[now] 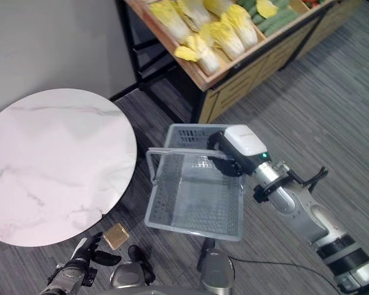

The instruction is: Get the vegetables into the basket

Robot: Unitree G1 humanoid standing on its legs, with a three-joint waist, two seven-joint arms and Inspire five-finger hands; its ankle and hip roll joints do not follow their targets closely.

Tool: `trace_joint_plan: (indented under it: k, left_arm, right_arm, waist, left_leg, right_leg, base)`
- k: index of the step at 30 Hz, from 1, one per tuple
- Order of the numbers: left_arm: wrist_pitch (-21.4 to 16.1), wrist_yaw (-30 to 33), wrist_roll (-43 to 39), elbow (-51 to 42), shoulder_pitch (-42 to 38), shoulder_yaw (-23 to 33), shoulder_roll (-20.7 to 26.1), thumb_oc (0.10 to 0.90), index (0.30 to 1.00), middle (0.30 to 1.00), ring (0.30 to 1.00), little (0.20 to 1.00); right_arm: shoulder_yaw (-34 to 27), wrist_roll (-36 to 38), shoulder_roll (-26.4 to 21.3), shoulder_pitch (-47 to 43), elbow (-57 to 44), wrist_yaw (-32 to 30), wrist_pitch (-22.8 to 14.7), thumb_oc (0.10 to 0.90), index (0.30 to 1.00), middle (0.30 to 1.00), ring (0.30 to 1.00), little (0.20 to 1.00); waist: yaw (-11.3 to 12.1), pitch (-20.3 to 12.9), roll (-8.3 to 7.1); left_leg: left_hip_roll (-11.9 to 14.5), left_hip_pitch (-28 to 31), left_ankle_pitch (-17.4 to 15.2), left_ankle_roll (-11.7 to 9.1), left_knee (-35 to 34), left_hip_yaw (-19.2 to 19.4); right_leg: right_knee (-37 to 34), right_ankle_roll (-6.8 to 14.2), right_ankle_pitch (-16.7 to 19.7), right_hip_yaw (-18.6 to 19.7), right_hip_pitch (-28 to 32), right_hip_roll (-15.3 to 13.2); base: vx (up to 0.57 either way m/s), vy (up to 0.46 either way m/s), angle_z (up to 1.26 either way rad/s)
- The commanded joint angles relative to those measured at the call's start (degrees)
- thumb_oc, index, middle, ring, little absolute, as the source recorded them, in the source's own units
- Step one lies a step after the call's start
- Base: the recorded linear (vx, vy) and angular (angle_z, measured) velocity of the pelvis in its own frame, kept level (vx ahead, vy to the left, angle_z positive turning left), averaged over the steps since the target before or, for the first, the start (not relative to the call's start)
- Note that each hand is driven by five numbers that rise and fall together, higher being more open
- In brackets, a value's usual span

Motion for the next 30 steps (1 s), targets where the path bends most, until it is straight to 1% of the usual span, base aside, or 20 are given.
trace_joint_plan:
  k: [1,3,5,6,9,11,13,16,19,20,21,22,23,24,25,26,27,28,29,30]
  left_arm:
    - [-1.01,-0.72,1.73,1.07,-1.54,-2.97,-2.29,0.9,1.0,1.0,1.0,1.0]
    - [-0.94,-0.89,2.25,1.29,-1.72,-2.94,-2.63,0.9,1.0,1.0,1.0,1.0]
    - [-0.99,-1.07,2.76,1.4,-1.65,-2.93,-3.25,0.9,1.0,1.0,1.0,1.0]
    - [-1.0,-1.06,2.77,1.4,-1.64,-3.0,-3.28,0.9,1.0,1.0,1.0,1.0]
    - [-0.94,-1.04,3.25,1.69,-1.64,-2.93,-3.8,0.9,1.0,1.0,1.0,1.0]
    - [-0.92,-0.97,3.42,1.7,-1.6,-2.92,-3.9,0.9,1.0,1.0,1.0,1.0]
    - [-1.01,-0.96,3.84,1.73,-1.27,-2.62,-4.02,0.9,1.0,1.0,1.0,1.0]
    - [-0.97,-0.86,4.12,1.65,-1.14,-2.72,-4.38,0.9,1.0,1.0,1.0,1.0]
    - [-0.87,-0.9,4.22,1.48,-1.06,-2.61,-4.63,0.9,1.0,1.0,1.0,1.0]
    - [-0.85,-0.66,4.05,1.34,-1.17,-2.56,-4.91,0.9,1.0,1.0,1.0,1.0]
    - [-0.88,-0.68,3.94,1.29,-1.25,-2.47,-5.02,0.9,1.0,1.0,1.0,1.0]
    - [-0.84,-0.45,3.73,1.03,-1.4,-2.0,-5.29,0.9,1.0,1.0,1.0,1.0]
    - [-0.82,-0.45,3.73,1.0,-1.4,-2.11,-5.29,0.9,1.0,1.0,1.0,1.0]
    - [-1.0,-0.32,2.95,0.3,-1.27,-1.62,-5.51,0.9,1.0,1.0,1.0,1.0]
    - [-0.99,-0.32,2.92,0.26,-1.25,-1.68,-5.47,0.9,1.0,1.0,1.0,1.0]
    - [-1.08,0.56,1.16,-0.58,-0.92,-0.72,-5.79,0.9,1.0,1.0,1.0,1.0]
    - [-1.6,1.5,-0.32,-1.69,-0.68,-0.41,-6.39,0.9,1.0,1.0,1.0,1.0]
    - [-1.84,1.8,-0.82,-2.31,-0.22,-0.56,-6.48,0.9,1.0,1.0,1.0,1.0]
    - [-1.83,1.81,-0.83,-2.33,-0.21,-0.54,-6.47,0.9,1.0,1.0,1.0,1.0]
    - [-2.31,2.16,-1.01,-3.41,0.3,-1.14,-6.36,0.9,1.0,1.0,1.0,1.0]
  right_arm:
    - [-6.72,3.26,0.8,-6.06,-6.05,-4.88,-3.78,0.4,0.3,0.3,0.3,0.3]
    - [-7.85,3.3,0.36,-4.41,-6.56,-4.56,-3.87,0.4,0.3,0.3,0.3,0.3]
    - [-9.48,3.7,-0.5,-1.97,-7.65,-4.35,-4.21,0.4,0.3,0.3,0.3,0.3]
    - [-9.65,3.71,-0.55,-1.76,-7.77,-4.32,-4.21,0.4,0.3,0.3,0.3,0.3]
    - [-11.42,3.53,-1.12,0.63,-8.37,-4.32,-4.26,0.4,0.3,0.3,0.3,0.3]
    - [-11.79,3.4,-1.21,1.18,-8.7,-4.37,-4.36,0.4,0.3,0.3,0.3,0.3]
    - [-12.79,3.17,-1.41,2.66,-8.97,-4.53,-4.5,0.4,0.3,0.3,0.3,0.3]
    - [-13.82,3.02,-1.6,4.4,-9.52,-4.49,-4.63,0.4,0.3,0.3,0.3,0.3]
    - [-15.72,3.03,-1.52,7.13,-9.95,-4.5,-4.76,0.4,0.3,0.3,0.3,0.3]
    - [-16.96,3.0,-1.19,8.92,-10.07,-4.67,-4.85,0.4,0.3,0.3,0.3,0.3]
    - [-18.03,3.31,-1.02,10.32,-10.37,-4.7,-4.98,0.4,0.3,0.3,0.3,0.3]
    - [-19.87,3.4,-1.19,12.63,-10.69,-4.65,-5.1,0.4,0.3,0.3,0.3,0.3]
    - [-20.15,3.43,-1.18,12.93,-10.85,-4.6,-5.1,0.4,0.3,0.3,0.3,0.3]
    - [-21.21,3.91,-0.76,14.16,-11.14,-4.67,-5.37,0.4,0.3,0.3,0.3,0.3]
    - [-21.34,3.93,-0.72,14.3,-11.21,-4.64,-5.38,0.4,0.3,0.3,0.3,0.3]
    - [-21.21,4.06,-0.56,14.52,-11.13,-4.95,-5.45,0.4,0.3,0.3,0.3,0.3]
    - [-20.32,4.04,-0.15,14.01,-10.32,-5.45,-5.51,0.4,0.3,0.3,0.3,0.3]
    - [-19.57,3.93,-0.19,13.43,-9.93,-5.35,-5.44,0.4,0.3,0.3,0.3,0.3]
    - [-19.51,3.92,-0.19,13.35,-9.89,-5.36,-5.44,0.4,0.3,0.3,0.3,0.3]
    - [-18.58,3.75,-0.24,12.54,-9.08,-5.41,-5.36,0.4,0.3,0.3,0.3,0.3]
  waist:
    - [-0.4,-2.6,-0.95]
    - [-0.97,-2.45,-0.71]
    - [-1.72,-2.16,-0.45]
    - [-1.68,-2.13,-0.4]
    - [-2.58,-1.97,0.23]
    - [-2.85,-1.92,0.44]
    - [-3.58,-1.86,1.07]
    - [-4.12,-1.78,1.92]
    - [-4.74,-1.68,2.74]
    - [-4.98,-1.57,3.08]
    - [-5.17,-1.54,3.28]
    - [-5.36,-1.32,3.19]
    - [-5.31,-1.27,3.26]
    - [-5.08,-0.89,2.79]
    - [-5.07,-0.82,2.81]
    - [-4.26,-0.42,2.87]
    - [-3.0,0.05,3.12]
    - [-2.61,-0.07,3.02]
    - [-2.63,-0.22,3.03]
    - [-1.83,-0.27,2.93]
  left_leg:
    - [-3.59,0.97,0.35,-1.66,-3.92,0.13]
    - [-2.39,0.38,1.2,-2.64,-2.56,0.22]
    - [-1.3,0.11,2.01,-3.6,-1.31,0.06]
    - [-1.24,0.14,2.04,-3.66,-1.27,0.02]
    - [-0.09,0.04,3.69,-4.9,-0.98,-0.09]
    - [0.24,0.2,4.11,-5.19,-1.07,0.04]
    - [0.92,0.75,5.05,-5.93,-1.25,0.41]
    - [1.88,1.79,6.58,-6.74,-1.96,0.83]
    - [2.69,2.35,8.12,-7.43,-2.63,0.62]
    - [3.23,2.53,9.02,-7.96,-2.8,0.36]
    - [3.67,2.58,9.42,-8.28,-2.7,0.18]
    - [4.87,2.05,9.96,-9.17,-0.86,-0.98]
    - [5.08,1.96,9.89,-9.29,-0.54,-1.12]
    - [5.78,1.42,8.52,-9.51,3.2,-3.76]
    - [5.94,1.32,8.29,-9.53,3.6,-3.89]
    - [4.64,0.56,7.7,-9.41,4.96,-9.51]
    - [0.98,-1.52,7.02,-7.5,2.26,-18.5]
    - [-0.26,-1.88,6.3,-6.92,0.35,-22.75]
    - [-0.29,-2.03,6.57,-6.85,0.13,-22.73]
    - [-0.89,-2.31,6.47,-6.65,-1.8,-27.61]
  right_leg:
    - [2.72,9.37,0.48,-1.16,5.88,-4.62]
    - [0.45,8.49,-2.12,-1.45,6.78,-3.25]
    - [-2.09,7.53,-3.5,-1.81,8.32,-2.02]
    - [-2.16,7.48,-3.51,-1.86,8.43,-1.96]
    - [-3.77,6.72,-4.18,-1.52,9.36,-0.59]
    - [-4.35,6.59,-4.23,-1.46,9.65,-0.2]
    - [-5.46,6.46,-4.29,-1.09,10.25,0.4]
    - [-4.68,5.8,-5.15,-0.59,10.52,1.26]
    - [-3.37,4.74,-6.49,0.01,10.27,2.38]
    - [-2.84,4.2,-7.07,0.04,10.43,3.03]
    - [-2.5,3.83,-7.62,0.11,10.54,3.52]
    - [-2.4,2.87,-8.49,0.56,11.05,4.46]
    - [-2.42,2.76,-8.55,0.49,11.15,4.58]
    - [-2.29,2.15,-9.08,1.52,11.51,5.09]
    - [-2.25,2.12,-9.16,1.47,11.59,5.14]
    - [-1.9,2.0,-9.7,2.76,11.56,5.33]
    - [-1.64,2.02,-8.52,4.44,10.16,5.26]
    - [-1.65,2.4,-8.18,6.03,9.54,5.14]
    - [-1.71,2.39,-7.98,6.04,9.31,5.15]
    - [-1.71,2.76,-7.65,8.33,8.79,5.14]
  base:
    - [-0.01,-0.124,-0.45]
    - [-0.01,-0.102,-0.5]
    - [-0.02,-0.116,0.04]
    - [-0.02,-0.101,0.1]
    - [-0.03,-0.095,-0.03]
    - [-0.03,-0.073,-0.08]
    - [-0.04,-0.081,-0.09]
    - [-0.03,-0.08,-0.2]
    - [-0.03,-0.112,-0.09]
    - [-0.02,-0.159,-0.02]
    - [-0.01,-0.247,0.01]
    - [0.0,-0.199,0.04]
    - [0.03,-0.254,0.11]
    - [0.02,-0.119,0.09]
    - [0.03,-0.118,-0.04]
    - [-0.06,-0.005,-0.25]
    - [-0.04,0.018,-0.47]
    - [-0.06,0.026,-0.6]
    - [0.06,0.057,-0.67]
    - [0.06,0.053,-1.31]
